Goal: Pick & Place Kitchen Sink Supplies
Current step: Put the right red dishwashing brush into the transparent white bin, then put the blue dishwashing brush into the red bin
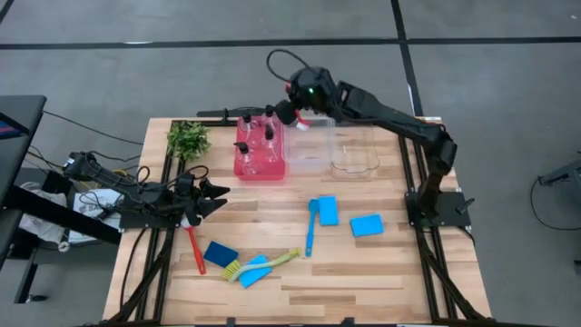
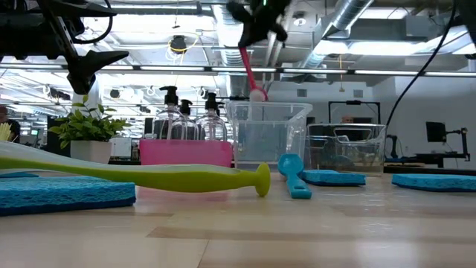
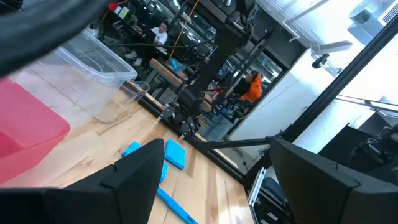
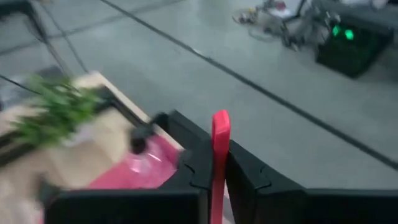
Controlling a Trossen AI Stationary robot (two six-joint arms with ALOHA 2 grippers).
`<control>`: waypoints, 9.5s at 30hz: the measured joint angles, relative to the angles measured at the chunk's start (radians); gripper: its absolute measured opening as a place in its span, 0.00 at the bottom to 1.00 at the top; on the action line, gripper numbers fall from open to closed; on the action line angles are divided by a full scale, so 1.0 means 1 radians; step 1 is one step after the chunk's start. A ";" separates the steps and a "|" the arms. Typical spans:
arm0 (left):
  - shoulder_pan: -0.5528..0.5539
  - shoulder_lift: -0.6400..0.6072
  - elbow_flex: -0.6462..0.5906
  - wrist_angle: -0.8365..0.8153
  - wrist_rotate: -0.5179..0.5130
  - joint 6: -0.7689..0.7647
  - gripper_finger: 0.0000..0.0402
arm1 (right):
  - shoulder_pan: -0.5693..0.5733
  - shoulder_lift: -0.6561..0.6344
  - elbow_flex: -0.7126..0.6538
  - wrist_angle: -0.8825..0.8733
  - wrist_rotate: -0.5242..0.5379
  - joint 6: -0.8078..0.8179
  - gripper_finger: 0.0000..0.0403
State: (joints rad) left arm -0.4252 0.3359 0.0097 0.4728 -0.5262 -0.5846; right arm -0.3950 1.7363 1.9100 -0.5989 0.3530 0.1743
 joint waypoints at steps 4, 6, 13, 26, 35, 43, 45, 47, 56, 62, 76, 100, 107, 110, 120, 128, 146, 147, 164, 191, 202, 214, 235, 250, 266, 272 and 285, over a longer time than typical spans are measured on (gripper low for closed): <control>0.000 0.000 0.000 0.000 0.000 0.000 0.74 | -0.036 0.057 0.000 -0.074 -0.013 0.055 0.05; 0.000 0.000 0.000 0.000 0.000 -0.005 0.74 | -0.042 0.084 -0.001 -0.123 -0.020 0.096 0.07; 0.000 0.000 0.000 0.000 0.000 -0.008 0.74 | -0.044 0.132 -0.001 -0.232 -0.050 0.173 0.09; 0.000 0.000 0.000 0.000 0.000 -0.008 0.74 | -0.024 0.112 -0.001 -0.242 -0.068 0.156 0.06; 0.000 0.000 0.000 0.000 0.035 -0.008 0.74 | 0.004 0.095 -0.001 -0.242 -0.086 0.117 0.16; 0.000 0.000 0.000 0.000 0.116 -0.008 0.74 | 0.147 0.010 -0.001 -0.304 -0.098 -0.070 0.17; 0.000 0.000 0.000 0.000 0.116 -0.007 0.74 | 0.202 -0.008 -0.001 -0.338 -0.098 -0.130 0.17; 0.000 0.000 0.000 0.000 0.116 0.000 0.74 | 0.257 -0.025 -0.001 -0.386 -0.104 -0.169 0.17; 0.000 0.000 0.000 0.000 0.138 0.156 0.74 | 0.463 -0.021 0.000 -0.603 -0.198 0.087 0.17; 0.000 0.007 0.000 -0.038 0.111 0.374 0.74 | 0.564 0.019 0.000 -0.598 -0.195 0.581 0.17; 0.000 0.096 0.000 -0.092 0.115 0.476 0.74 | 0.764 0.232 0.000 -0.590 -0.119 1.326 0.17; 0.000 0.096 0.000 -0.137 0.199 0.466 0.74 | 0.766 0.391 -0.007 -0.633 -0.132 1.526 0.19; 0.000 0.097 0.000 -0.143 0.199 0.445 0.74 | 0.766 0.413 -0.007 -0.646 -0.144 1.518 0.36; 0.000 0.096 0.000 -0.143 0.199 0.446 0.74 | 0.763 0.436 -0.007 -0.648 -0.146 1.510 0.44; 0.000 0.097 0.000 -0.144 0.199 0.445 0.74 | 0.750 0.566 -0.005 -0.601 -0.290 1.470 0.49; 0.000 0.097 0.000 -0.151 0.199 0.445 0.74 | 0.754 0.632 -0.005 -0.525 -0.389 1.508 0.28; 0.000 0.097 0.000 -0.152 0.198 0.445 0.74 | 0.771 0.536 -0.007 -0.536 -0.395 1.572 0.18; 0.000 0.097 0.000 -0.152 0.198 0.445 0.74 | 0.772 0.524 -0.007 -0.542 -0.389 1.572 0.17; 0.000 0.097 0.000 -0.152 0.198 0.445 0.74 | 0.856 0.323 -0.010 -0.690 -0.329 1.683 0.14; 0.000 0.097 0.000 -0.151 0.191 0.445 0.74 | 0.821 0.291 0.177 -0.652 0.050 1.475 0.14; 0.000 0.097 0.000 -0.151 0.191 0.445 0.74 | 0.713 0.291 0.316 -0.755 0.230 1.325 0.14; 0.000 0.097 0.000 -0.151 0.220 0.441 0.74 | 0.504 0.262 0.439 -0.869 0.223 1.100 0.13; 0.000 0.099 0.000 -0.153 0.225 0.419 0.74 | 0.274 0.225 0.439 -0.964 0.196 0.974 0.04; 0.000 0.099 0.000 -0.157 0.225 0.419 0.74 | 0.304 0.225 0.438 -0.962 0.195 0.878 0.02; 0.000 0.099 0.000 -0.159 0.136 0.326 0.74 | 0.368 0.225 0.438 -0.968 0.142 0.310 0.00; 0.000 0.099 0.000 -0.159 0.040 0.273 0.74 | 0.349 0.225 0.438 -0.963 0.137 0.043 0.00; 0.000 0.141 0.000 -0.159 -0.223 0.133 0.74 | 0.169 0.103 0.438 -0.900 -0.142 -0.343 0.00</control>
State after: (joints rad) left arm -0.4248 0.4774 0.0093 0.3141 -0.7491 -0.4521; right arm -0.2265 1.8396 2.3478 -1.4988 0.2111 -0.1686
